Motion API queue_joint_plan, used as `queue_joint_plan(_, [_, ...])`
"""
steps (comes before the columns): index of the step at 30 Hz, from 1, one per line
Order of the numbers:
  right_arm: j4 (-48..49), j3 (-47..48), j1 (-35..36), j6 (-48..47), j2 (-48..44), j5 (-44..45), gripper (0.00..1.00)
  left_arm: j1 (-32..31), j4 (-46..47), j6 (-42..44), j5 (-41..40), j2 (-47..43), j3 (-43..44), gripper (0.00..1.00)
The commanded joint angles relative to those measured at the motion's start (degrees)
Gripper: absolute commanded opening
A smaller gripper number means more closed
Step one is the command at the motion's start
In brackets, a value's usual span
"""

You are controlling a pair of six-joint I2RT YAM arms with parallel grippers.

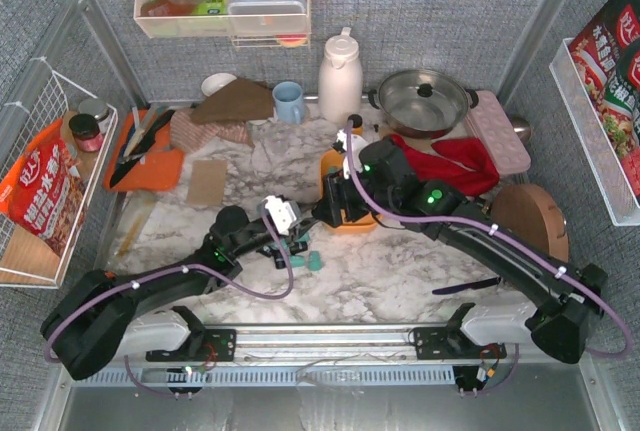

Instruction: Mix the coffee capsules in the storage basket

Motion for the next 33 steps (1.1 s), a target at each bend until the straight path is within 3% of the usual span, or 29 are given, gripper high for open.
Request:
queue_joint_plan(1, [-0.9,0.5,0.1,-0.9,-0.5,2.7,0.63,-0.6,2.8,1.0,0.9,0.1,0.6,0.0])
queue_joint_plan(13, [-0.8,0.2,0.1,-1.5,0.9,3.5,0.63,-2.3,2.9,1.2,2.1,-0.7,1.0,0.0])
queue_joint_plan(22, [0.1,-0.4,0.1,-1.0,0.7,3.2,0.51,-2.5,2.9,1.6,2.3,-0.9,1.4,0.0])
queue_joint_plan(29, [1.8,-1.6,0.1,-0.2,0.6,2.9,0.5,-2.7,3.1,1.4,2.4,-0.9,1.6,0.0])
queue_joint_plan(33, [2.5,-2.1,0.1,-0.1,0.2,3.0,0.4,-2.7,2.8,1.2,2.5,-0.8,1.7,0.03])
